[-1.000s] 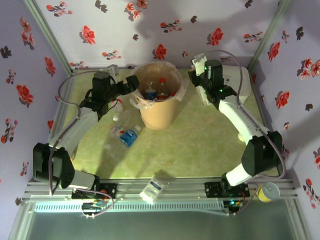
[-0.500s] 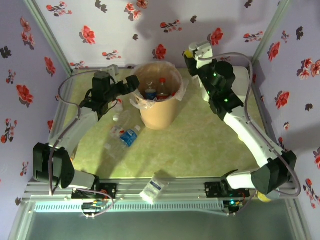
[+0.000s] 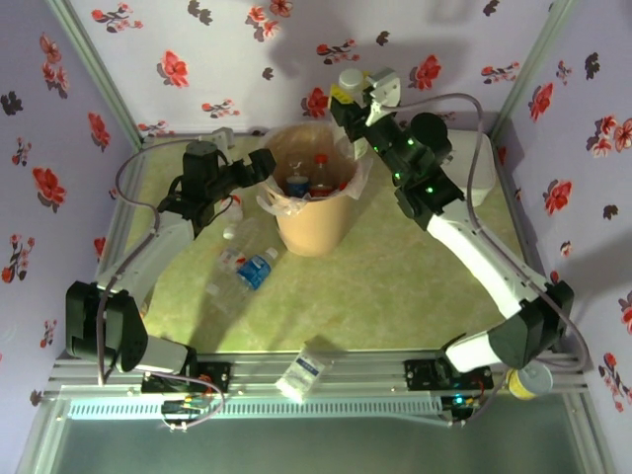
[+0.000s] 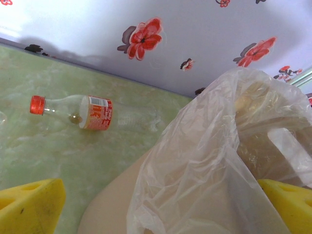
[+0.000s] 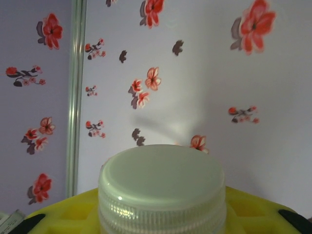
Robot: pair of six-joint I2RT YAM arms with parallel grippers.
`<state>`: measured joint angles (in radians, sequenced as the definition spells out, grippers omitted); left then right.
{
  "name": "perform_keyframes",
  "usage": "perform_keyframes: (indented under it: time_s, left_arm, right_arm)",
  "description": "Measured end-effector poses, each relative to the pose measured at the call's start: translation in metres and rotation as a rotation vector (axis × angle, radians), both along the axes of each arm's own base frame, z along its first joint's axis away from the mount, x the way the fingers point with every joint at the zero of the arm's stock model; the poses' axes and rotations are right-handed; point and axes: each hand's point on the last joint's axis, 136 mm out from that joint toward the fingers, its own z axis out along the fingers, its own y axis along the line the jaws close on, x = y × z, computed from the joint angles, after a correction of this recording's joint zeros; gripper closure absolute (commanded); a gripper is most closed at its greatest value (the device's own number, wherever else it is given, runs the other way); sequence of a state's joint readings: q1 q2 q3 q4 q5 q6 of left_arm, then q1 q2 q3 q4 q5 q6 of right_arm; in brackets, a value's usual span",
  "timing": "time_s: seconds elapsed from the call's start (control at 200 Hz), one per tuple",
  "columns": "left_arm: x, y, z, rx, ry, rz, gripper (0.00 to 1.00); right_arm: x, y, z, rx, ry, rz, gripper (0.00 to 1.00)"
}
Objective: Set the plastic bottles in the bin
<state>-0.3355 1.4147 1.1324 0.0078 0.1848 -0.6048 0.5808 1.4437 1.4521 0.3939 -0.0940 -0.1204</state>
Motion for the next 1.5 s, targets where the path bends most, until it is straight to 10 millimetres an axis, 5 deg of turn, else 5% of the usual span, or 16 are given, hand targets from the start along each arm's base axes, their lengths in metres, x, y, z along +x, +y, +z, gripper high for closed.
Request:
perform_keyframes:
  time_s: [0.415, 0.69, 0.775, 0.97, 1.26, 1.496]
  left_arm:
    - [0.000, 0.000, 0.000, -0.002, 0.002, 0.001, 0.01]
    - [0.000, 0.000, 0.000, -0.002, 0.002, 0.000, 0.01]
    - [0.000, 0.000, 0.000, -0.001, 0.001, 0.000, 0.01]
    - [0.001, -0.001, 0.000, 0.003, 0.003, -0.001, 0.01]
    - [0.001, -0.001, 0.000, 0.002, 0.003, -0.003, 0.01]
    - [0.001, -0.001, 0.000, 0.002, 0.003, -0.003, 0.01]
  right_arm:
    - [0.049, 0.039, -0.080, -0.008, 0.151, 0.070, 0.79]
    - [0.074, 0.047, -0.146, -0.034, 0.262, 0.071, 0.69]
    - [0.075, 0.046, -0.148, -0.029, 0.257, 0.067, 0.65]
    - [0.074, 0.043, -0.154, -0.014, 0.250, 0.059, 0.26]
    - [0.074, 0.040, -0.156, -0.017, 0.255, 0.039, 0.22]
    - [0.059, 0.028, -0.121, -0.033, 0.217, 0.018, 0.22]
